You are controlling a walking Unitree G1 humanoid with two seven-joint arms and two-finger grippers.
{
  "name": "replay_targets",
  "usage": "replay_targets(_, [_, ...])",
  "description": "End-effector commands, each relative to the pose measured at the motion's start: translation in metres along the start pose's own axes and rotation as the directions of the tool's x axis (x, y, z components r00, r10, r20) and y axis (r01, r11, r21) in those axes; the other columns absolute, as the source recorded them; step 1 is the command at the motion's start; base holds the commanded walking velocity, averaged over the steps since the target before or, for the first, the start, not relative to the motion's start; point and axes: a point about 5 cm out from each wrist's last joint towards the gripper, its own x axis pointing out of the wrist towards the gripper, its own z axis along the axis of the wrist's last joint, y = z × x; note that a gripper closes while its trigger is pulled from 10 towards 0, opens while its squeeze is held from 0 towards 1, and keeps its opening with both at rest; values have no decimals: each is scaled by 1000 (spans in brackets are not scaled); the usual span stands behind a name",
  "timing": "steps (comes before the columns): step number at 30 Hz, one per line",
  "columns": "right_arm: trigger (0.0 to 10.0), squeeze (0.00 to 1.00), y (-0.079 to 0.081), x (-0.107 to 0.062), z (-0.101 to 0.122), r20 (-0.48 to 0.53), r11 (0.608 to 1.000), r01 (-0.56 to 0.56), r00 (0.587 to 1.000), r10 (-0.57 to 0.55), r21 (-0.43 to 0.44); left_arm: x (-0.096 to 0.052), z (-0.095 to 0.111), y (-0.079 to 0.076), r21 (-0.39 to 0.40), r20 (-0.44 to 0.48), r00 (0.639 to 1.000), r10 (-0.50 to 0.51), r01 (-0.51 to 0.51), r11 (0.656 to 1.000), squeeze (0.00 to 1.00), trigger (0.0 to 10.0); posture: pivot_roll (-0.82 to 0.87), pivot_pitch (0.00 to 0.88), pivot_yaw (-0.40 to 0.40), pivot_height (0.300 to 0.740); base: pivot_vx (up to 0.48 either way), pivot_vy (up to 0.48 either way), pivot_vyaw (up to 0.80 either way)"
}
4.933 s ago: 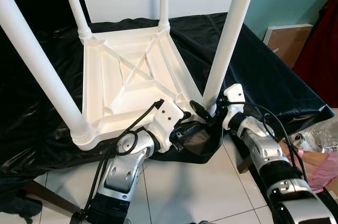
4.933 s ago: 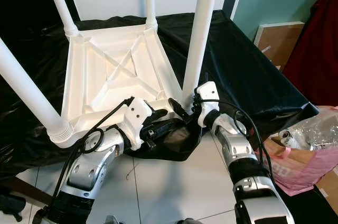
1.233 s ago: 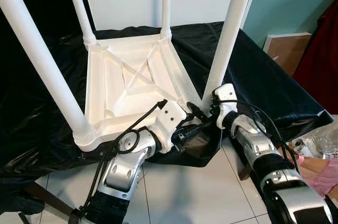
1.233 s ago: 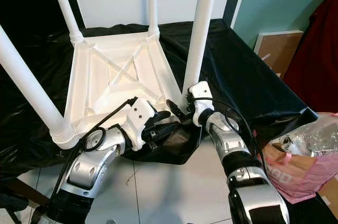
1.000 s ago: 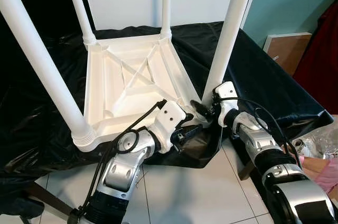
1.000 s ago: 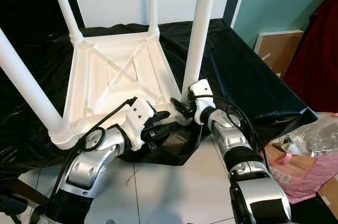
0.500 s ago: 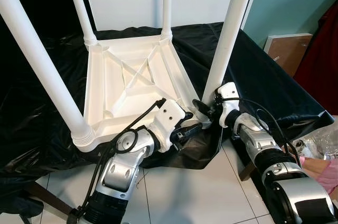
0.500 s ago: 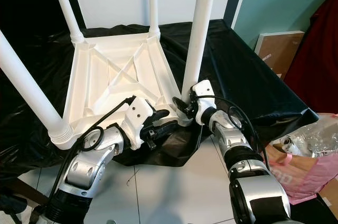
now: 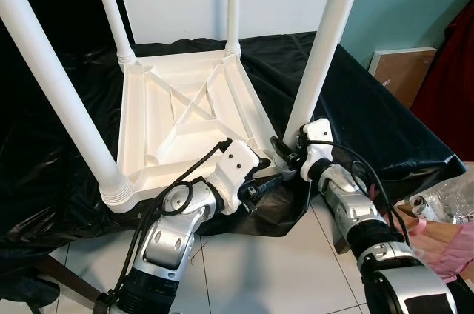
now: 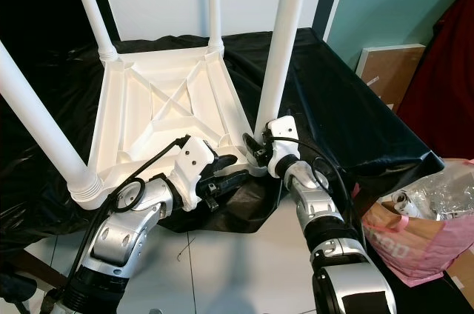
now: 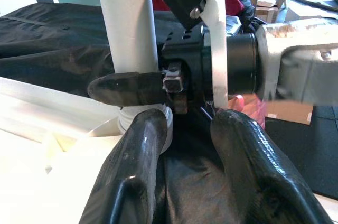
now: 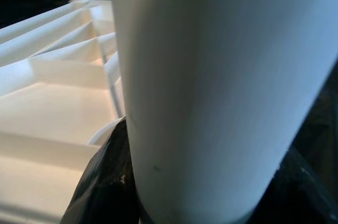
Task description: Building children table
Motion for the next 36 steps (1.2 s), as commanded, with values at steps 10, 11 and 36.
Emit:
replay_targets(10, [10000,0,4,-17,-24,-99,934,355,931,-351,31,-3,-4,7,-3,-24,996,84,-84,996,0,10000,-10,19,-24,740,0,0,0])
replay_targets(11, [10000,0,4,-17,-24,-99,934,355,931,-351,31,-3,-4,7,-3,-24,996,84,-84,996,0,10000,-10,19,-24,740,0,0,0])
replay_targets(36, [10000,878,8,-17,-9,-29,947,321,947,-320,23,-1,-5,2,-2,-22,998,63,-63,998,0,10000,-6,9,-24,740,0,0,0])
